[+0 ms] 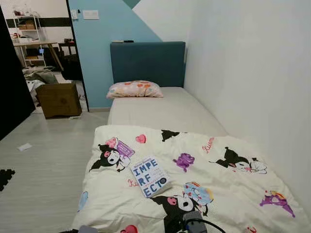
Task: Clean up the room
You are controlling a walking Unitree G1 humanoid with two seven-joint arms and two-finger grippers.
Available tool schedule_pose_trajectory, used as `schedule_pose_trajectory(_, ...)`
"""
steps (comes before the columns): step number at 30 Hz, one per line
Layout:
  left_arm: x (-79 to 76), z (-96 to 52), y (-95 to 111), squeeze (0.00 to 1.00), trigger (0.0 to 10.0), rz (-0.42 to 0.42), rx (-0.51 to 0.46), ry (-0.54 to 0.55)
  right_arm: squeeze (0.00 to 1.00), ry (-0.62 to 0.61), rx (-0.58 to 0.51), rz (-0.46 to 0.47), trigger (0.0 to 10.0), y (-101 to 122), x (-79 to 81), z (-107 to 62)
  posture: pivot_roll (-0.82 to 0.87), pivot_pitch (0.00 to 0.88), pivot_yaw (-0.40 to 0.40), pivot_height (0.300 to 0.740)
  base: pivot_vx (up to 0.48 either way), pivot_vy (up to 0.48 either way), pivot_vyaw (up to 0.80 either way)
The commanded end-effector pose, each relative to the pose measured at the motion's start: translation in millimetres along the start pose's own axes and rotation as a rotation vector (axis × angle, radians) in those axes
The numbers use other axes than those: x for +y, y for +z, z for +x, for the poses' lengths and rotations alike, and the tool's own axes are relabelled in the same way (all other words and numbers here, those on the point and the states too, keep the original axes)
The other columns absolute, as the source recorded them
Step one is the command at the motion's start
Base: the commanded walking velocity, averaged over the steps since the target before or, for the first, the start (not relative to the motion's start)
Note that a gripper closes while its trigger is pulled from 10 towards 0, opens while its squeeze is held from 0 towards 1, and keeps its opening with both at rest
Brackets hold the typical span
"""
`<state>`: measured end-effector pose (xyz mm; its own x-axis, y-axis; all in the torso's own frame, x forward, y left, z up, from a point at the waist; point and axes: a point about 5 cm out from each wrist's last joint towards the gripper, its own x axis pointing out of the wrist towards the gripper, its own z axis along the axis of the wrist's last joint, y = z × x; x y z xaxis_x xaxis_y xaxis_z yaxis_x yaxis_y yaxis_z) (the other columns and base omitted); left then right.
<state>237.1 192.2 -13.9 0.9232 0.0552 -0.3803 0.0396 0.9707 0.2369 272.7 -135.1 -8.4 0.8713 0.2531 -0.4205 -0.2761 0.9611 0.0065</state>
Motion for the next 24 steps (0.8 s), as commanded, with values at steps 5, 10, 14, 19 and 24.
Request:
schedule_pose_trajectory(5,-0.9,-5.9,-11,0.0,10.0,0.009,0.042,0.0,0.0,0.02,0.024,-0.002,10.0,-7,3.1,-2.9,0.01,0.12,-0.022,0.631,0.0,0.0,0.0)
schedule_pose_trajectory(10,-0.9,-7.2,-12,0.0,10.0,0.009,0.045,0.001,0.0,0.027,0.028,-0.005,10.0,-7,3.6,-2.9,0.01,0.12,-0.022,0.631,0.0,0.0,0.0)
schedule_pose_trajectory(14,-0.7,-11.8,-17,0.0,10.0,0.011,0.056,0.002,0.0,0.041,0.032,-0.006,10.0,-8,5.0,-3.3,0.02,0.132,-0.027,0.611,0.0,0.0,0.0)
schedule_pose_trajectory(19,-0.7,-14.9,-18,0.0,10.0,0.017,0.058,0.002,0.0,0.043,0.032,-0.011,10.0,-8,5.9,-3.1,0.02,0.138,-0.029,0.611,0.0,0.0,0.0)
schedule_pose_trajectory(24,-0.5,-16.0,-18,0.0,10.0,0.017,0.058,0.003,0.0,0.045,0.031,-0.009,10.0,-8,6.7,-2.8,0.03,0.141,-0.028,0.611,0.0,0.0,0.0)
